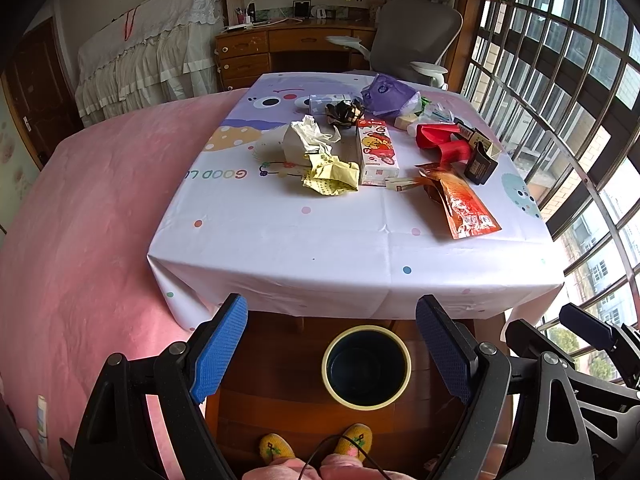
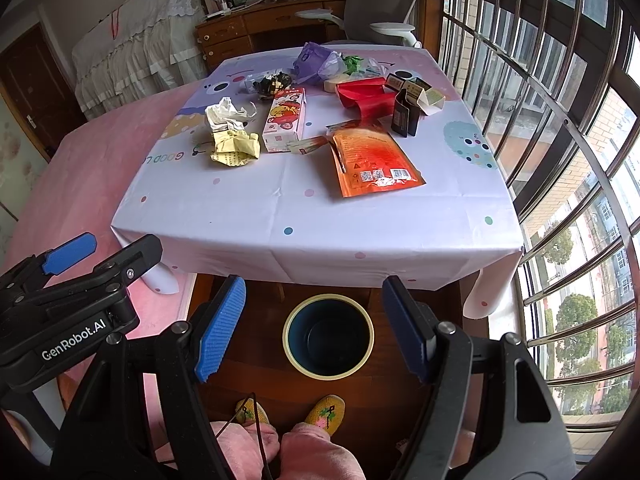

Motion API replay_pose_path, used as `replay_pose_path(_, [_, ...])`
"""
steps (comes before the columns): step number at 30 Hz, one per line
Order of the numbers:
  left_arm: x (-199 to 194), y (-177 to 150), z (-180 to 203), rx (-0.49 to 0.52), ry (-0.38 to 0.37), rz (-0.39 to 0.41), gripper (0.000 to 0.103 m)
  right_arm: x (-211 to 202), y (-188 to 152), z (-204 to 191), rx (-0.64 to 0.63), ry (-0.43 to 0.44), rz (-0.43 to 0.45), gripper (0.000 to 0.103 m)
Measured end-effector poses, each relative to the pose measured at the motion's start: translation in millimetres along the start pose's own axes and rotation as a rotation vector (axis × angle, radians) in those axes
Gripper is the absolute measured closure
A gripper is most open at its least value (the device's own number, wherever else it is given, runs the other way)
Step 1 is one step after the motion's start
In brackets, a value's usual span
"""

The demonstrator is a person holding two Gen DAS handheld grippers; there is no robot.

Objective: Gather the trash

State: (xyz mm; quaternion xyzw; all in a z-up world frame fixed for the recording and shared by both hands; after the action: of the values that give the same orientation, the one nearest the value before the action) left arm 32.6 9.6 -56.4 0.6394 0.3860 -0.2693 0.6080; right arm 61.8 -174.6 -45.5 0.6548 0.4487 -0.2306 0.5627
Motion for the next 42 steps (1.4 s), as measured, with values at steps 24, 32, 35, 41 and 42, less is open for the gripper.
replay_pose_path(24, [12, 7, -14, -0.008, 0.028, -0.017, 0.015, 14, 5, -12, -0.001, 0.026, -0.018, 0.034])
replay_pose_path(32, [9, 22, -19, -0.011, 0.059, -0.011, 0.015, 17, 23, -13, 0.001, 0.074, -0.012, 0.034])
replay_pose_path(35, [9, 31, -25, -0.003, 0.081, -0.004, 0.015, 21, 31, -17, -0.003, 0.088, -0.007, 0.034])
replay_pose_path(41, [23, 59, -51, 0.004, 0.118, 0.000, 0.015, 40, 59, -28, -0.008, 0.100, 0.000, 0.034])
replay_pose_path(42, [29, 65, -56, 0.010, 0.123, 0.003, 0.015, 44, 63, -29, -0.006, 0.100, -0.002, 0.034])
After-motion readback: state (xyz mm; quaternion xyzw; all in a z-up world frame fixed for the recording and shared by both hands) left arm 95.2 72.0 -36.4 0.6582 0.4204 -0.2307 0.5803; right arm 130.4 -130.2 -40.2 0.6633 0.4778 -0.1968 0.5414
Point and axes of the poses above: each gripper's, at about its wrist camera, not at the fingertips, and x roughly the way its jaws point, z to its right, y to its top, the point moved 6 cm from there along x, roughly the way its jaws point, and after that the axes turned 10 degrees about y, right-handed, at the moved point
